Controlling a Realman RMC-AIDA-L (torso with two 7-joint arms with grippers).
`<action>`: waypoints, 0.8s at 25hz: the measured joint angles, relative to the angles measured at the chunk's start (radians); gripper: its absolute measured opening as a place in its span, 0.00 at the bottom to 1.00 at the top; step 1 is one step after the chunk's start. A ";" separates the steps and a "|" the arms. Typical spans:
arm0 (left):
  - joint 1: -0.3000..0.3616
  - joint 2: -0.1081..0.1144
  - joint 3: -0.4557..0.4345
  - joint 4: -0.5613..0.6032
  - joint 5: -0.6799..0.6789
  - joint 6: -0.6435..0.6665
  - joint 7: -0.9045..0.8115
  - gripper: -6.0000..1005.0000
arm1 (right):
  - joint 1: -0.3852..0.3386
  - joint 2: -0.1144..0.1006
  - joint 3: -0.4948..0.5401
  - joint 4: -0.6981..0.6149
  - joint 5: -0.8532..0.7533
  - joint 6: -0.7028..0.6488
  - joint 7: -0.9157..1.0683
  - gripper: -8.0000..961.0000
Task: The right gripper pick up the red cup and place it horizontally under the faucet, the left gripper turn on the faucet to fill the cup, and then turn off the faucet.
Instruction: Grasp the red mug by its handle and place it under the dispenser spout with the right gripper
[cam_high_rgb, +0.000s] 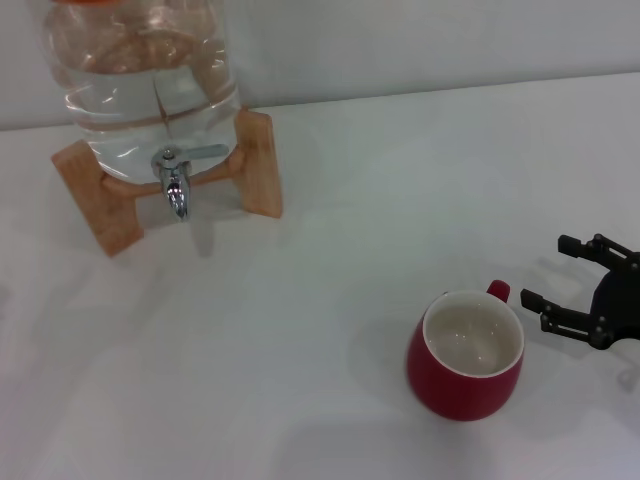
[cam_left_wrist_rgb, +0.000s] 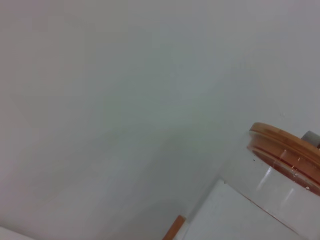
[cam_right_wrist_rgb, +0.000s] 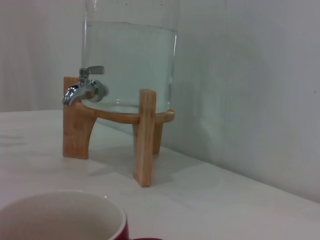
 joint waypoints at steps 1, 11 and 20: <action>0.000 0.000 0.000 0.000 0.000 0.000 0.000 0.80 | 0.000 0.000 0.000 -0.001 0.000 0.000 0.000 0.87; -0.004 0.002 0.000 0.000 -0.002 0.002 0.000 0.80 | 0.008 -0.001 -0.006 -0.019 -0.009 -0.005 0.002 0.87; -0.004 0.003 0.000 0.000 -0.002 0.005 0.000 0.80 | 0.023 -0.003 -0.023 -0.036 -0.012 -0.006 0.002 0.86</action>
